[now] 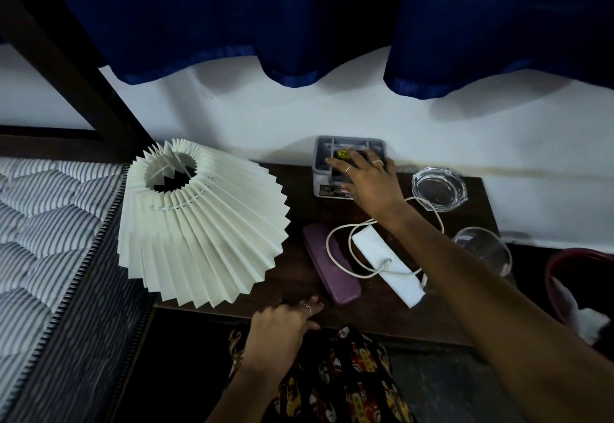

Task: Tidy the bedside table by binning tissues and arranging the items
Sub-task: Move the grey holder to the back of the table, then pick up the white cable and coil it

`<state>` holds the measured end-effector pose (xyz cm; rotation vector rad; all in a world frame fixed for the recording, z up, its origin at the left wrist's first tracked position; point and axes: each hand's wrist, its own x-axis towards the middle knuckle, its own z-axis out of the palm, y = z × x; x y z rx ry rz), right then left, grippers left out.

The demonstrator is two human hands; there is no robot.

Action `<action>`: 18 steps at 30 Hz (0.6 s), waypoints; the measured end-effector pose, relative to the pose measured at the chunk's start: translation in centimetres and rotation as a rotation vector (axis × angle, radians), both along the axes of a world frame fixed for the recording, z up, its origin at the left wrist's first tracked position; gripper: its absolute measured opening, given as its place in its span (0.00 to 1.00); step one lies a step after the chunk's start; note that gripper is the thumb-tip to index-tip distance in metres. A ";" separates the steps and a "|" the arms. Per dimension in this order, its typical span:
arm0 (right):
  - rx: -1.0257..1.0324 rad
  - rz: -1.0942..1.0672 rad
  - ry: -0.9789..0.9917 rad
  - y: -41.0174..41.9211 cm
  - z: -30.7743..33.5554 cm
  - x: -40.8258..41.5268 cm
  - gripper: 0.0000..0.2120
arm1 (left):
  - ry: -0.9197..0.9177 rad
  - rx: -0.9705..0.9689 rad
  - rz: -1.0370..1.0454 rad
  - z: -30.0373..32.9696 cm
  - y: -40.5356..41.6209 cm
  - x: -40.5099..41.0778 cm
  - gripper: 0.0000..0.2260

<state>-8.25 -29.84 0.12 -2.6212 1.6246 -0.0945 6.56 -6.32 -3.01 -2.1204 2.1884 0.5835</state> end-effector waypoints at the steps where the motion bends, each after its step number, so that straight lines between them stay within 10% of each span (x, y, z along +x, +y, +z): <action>1: 0.032 0.019 -0.009 0.0 0.3 -0.2 0.29 | -0.001 -0.004 0.000 0.0 0.0 0.0 0.19; 11: 0.220 -0.160 -0.220 2.2 4.2 -5.2 0.08 | -0.025 -0.019 0.021 0.3 0.2 -0.3 0.18; 18: 0.309 -0.022 0.171 4.9 2.4 -4.4 0.24 | -0.067 0.014 0.021 0.7 0.2 -0.7 0.18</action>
